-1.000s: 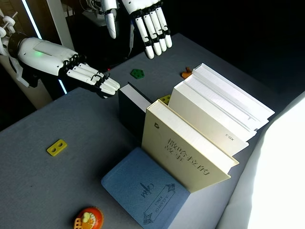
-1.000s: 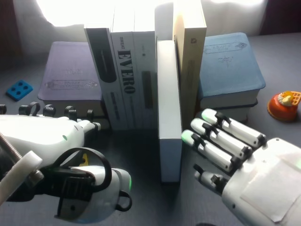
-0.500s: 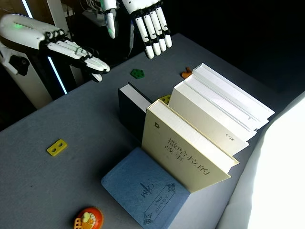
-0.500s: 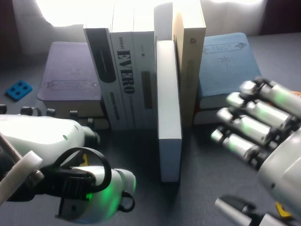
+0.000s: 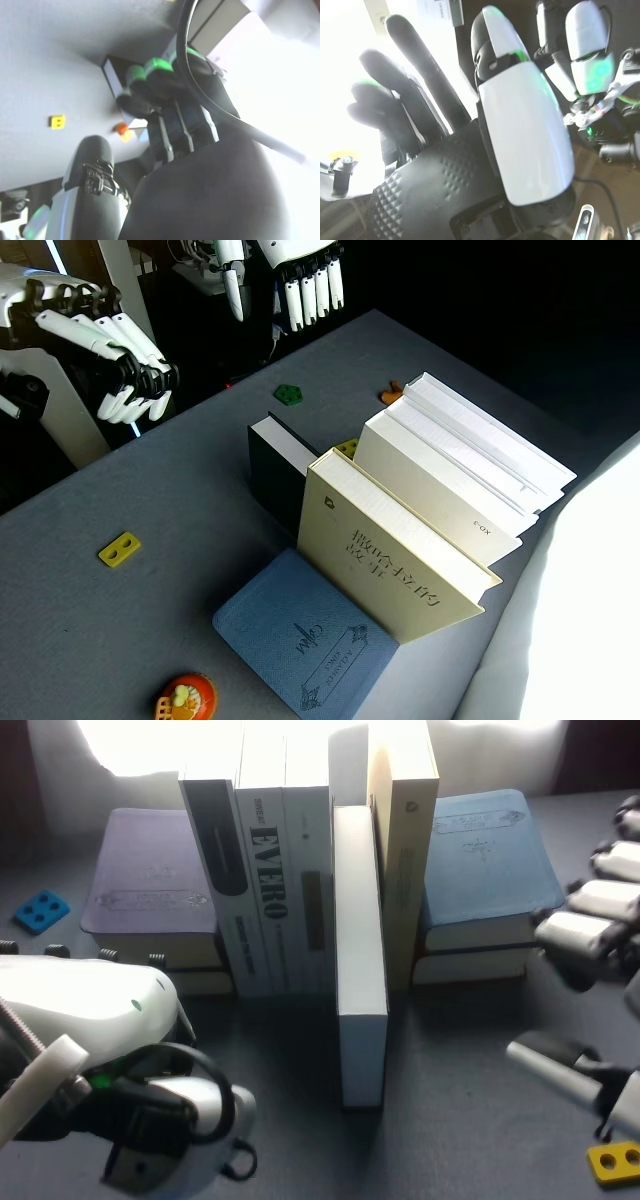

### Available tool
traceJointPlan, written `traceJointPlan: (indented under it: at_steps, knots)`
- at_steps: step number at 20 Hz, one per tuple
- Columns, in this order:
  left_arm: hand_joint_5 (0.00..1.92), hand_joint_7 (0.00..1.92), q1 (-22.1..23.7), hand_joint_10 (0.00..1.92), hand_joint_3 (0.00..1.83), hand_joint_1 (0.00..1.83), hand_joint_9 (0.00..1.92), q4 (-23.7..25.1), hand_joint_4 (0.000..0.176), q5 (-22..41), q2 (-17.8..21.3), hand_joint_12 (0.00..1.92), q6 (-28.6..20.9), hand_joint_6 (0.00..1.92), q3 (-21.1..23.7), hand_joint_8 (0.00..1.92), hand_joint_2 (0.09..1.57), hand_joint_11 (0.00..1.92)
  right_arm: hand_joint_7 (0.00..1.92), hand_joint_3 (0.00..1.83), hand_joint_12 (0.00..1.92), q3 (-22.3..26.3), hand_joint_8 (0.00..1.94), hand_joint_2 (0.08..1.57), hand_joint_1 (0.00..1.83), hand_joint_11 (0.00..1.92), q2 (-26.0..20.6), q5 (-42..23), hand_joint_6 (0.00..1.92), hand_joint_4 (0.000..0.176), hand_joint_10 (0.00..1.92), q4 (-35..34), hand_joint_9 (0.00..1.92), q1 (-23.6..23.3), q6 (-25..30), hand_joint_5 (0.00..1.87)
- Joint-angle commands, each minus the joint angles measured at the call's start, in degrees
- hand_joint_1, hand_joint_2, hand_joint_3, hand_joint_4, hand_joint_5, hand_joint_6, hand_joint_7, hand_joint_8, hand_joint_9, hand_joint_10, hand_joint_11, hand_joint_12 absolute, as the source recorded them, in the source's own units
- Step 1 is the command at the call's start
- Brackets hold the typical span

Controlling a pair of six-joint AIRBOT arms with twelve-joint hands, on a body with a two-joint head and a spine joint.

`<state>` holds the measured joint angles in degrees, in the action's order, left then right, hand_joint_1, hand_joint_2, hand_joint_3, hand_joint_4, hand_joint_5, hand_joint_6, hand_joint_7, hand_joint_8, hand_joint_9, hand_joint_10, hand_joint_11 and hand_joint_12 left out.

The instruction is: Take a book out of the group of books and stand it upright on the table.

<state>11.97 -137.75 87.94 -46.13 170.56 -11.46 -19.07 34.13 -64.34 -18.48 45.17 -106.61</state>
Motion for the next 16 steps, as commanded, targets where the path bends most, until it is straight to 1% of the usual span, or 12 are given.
traceJointPlan:
  at_steps: [1,2,4,5,7,8,9,10,11,12,14,16]
  knots:
    - [0.6,0.68,0.4,1.92,0.01,0.08,0.65,4.4,0.0,-0.8,0.2,1.92,0.1,1.75,0.2,1.81,1.45,0.53,0.87,0.0,1.92,-0.7,1.45,1.24,0.12,0.43,-0.3,-7.5,1.25,0.0,1.92,4.2,0.66,-0.2,1.4,0.81]
    - [0.6,0.68,0.4,1.92,0.0,0.11,0.64,4.4,0.0,-0.8,0.2,1.92,0.1,1.72,0.2,1.8,1.45,0.53,0.88,0.0,1.92,-2.0,1.49,1.24,0.12,0.45,-0.5,-7.7,1.32,0.0,1.92,5.7,0.67,0.2,3.1,0.8]
    - [0.62,0.7,0.4,1.88,0.0,0.17,0.62,4.4,0.0,-0.8,0.2,1.92,0.2,1.6,0.2,1.71,1.43,0.49,0.87,0.01,1.92,-5.0,1.44,1.26,0.05,0.4,-1.2,-7.4,1.31,0.0,1.92,8.4,0.63,1.4,7.9,0.78]
    - [0.62,0.7,0.4,1.86,0.0,0.21,0.63,4.4,0.0,-0.8,0.2,1.92,0.2,1.62,0.2,1.7,1.42,0.5,0.86,0.01,1.92,-6.0,1.43,1.26,0.03,0.36,-1.5,-7.3,1.3,0.0,1.92,9.9,0.61,2.1,9.8,0.78]
    - [0.6,0.7,0.4,1.88,0.0,0.17,0.61,4.4,0.0,-0.8,0.2,1.92,0.2,1.77,0.2,1.71,1.43,0.49,0.85,0.0,1.92,-8.1,1.36,1.26,0.0,0.23,-1.9,-7.3,1.11,0.0,1.91,13.7,0.57,3.8,14.7,0.76]
    - [0.59,0.69,0.4,1.9,0.0,0.12,0.59,4.4,0.0,-0.8,0.2,1.92,0.2,1.83,0.2,1.75,1.44,0.49,0.85,0.0,1.92,-9.3,1.34,1.26,0.0,0.22,-2.0,-7.3,1.15,0.0,1.88,15.3,0.57,4.5,17.2,0.77]
    - [0.59,0.68,0.4,1.9,0.0,0.06,0.58,4.4,0.0,-0.8,0.2,1.92,0.2,1.81,0.2,1.75,1.45,0.48,0.85,0.0,1.92,-10.6,1.31,1.27,0.0,0.2,-2.0,-7.1,1.19,0.0,1.85,16.3,0.56,4.8,20.2,0.77]
    - [0.6,0.67,0.4,1.92,0.0,0.05,0.58,4.4,0.0,-0.8,0.2,1.92,0.2,1.81,0.2,1.78,1.45,0.48,0.86,0.0,1.92,-12.0,1.31,1.27,0.0,0.2,-2.0,-6.8,1.28,0.0,1.85,17.7,0.56,5.1,23.8,0.78]
    - [0.6,0.66,0.4,1.92,0.0,0.03,0.57,4.4,0.0,-0.8,0.2,1.92,0.2,1.84,0.2,1.81,1.45,0.47,0.84,0.0,1.92,-13.5,1.41,1.27,0.0,0.22,-2.0,-6.2,1.41,0.0,1.91,19.3,0.54,5.4,28.5,0.77]
    - [0.58,0.64,0.4,1.92,0.0,0.04,0.56,4.4,0.0,-0.8,0.2,1.92,0.2,1.86,0.2,1.84,1.44,0.45,0.86,0.0,1.92,-15.0,1.45,1.27,0.0,0.27,-2.0,-4.9,1.46,0.0,1.92,21.7,0.57,5.3,33.6,0.81]
    - [0.59,0.67,0.4,1.87,0.0,0.04,0.58,4.4,0.0,-0.8,0.2,1.92,0.2,1.8,0.2,1.73,1.43,0.46,0.8,0.0,1.92,-17.7,1.67,1.26,0.0,0.37,-1.8,-4.5,1.7,0.0,1.92,27.0,0.58,3.7,42.4,0.78]
    - [0.65,0.75,0.4,1.79,0.0,0.13,0.62,4.4,0.0,-0.8,0.2,1.92,0.2,1.65,0.2,1.52,1.4,0.48,0.84,0.0,1.92,-19.3,1.7,1.27,0.0,0.33,-1.5,-2.1,1.72,0.0,1.92,30.7,0.59,0.6,47.6,0.83]
